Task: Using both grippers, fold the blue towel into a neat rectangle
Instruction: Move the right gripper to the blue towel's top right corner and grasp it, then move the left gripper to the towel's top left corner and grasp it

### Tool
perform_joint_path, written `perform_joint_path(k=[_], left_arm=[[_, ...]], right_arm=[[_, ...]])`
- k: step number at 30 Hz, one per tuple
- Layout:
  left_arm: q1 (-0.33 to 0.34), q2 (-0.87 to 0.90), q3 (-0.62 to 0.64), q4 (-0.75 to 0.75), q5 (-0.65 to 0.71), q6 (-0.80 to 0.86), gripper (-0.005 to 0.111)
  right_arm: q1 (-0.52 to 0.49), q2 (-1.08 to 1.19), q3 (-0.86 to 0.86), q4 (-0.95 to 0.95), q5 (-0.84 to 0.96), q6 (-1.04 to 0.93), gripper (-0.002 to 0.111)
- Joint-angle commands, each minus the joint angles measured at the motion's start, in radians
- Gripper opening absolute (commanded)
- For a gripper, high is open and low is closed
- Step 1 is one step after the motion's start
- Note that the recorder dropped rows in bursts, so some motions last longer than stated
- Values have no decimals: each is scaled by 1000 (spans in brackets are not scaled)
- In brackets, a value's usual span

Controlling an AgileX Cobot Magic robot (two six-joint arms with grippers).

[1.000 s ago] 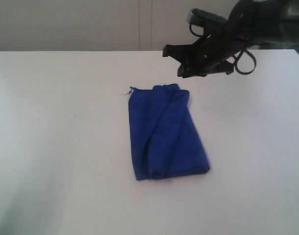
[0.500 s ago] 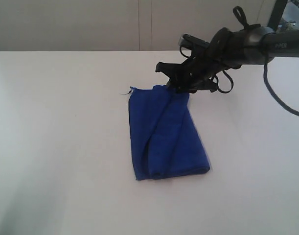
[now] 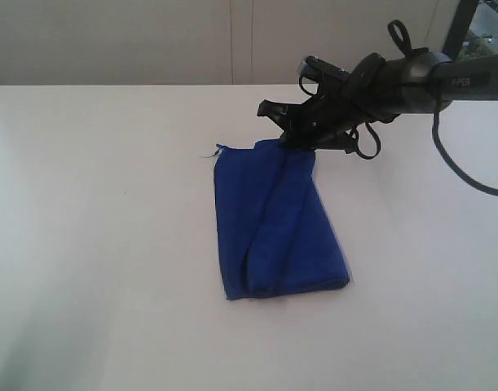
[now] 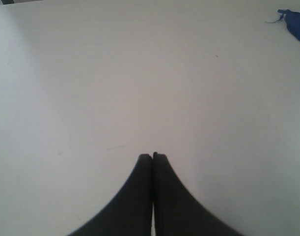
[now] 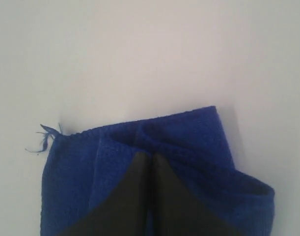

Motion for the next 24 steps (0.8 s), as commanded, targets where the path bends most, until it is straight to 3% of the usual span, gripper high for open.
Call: perform_joint_path(k=[1, 8, 24], left_arm=[[3, -5, 5, -4, -2, -6, 0], [3, -5, 5, -4, -2, -6, 0], [3, -5, 5, -4, -2, -6, 0]], right_arm=[[-12, -53, -10, -28, 19, -17, 0], [-34, -168, -10, -344, 225, -17, 0], [-34, -162, -10, -361, 223, -17, 0]])
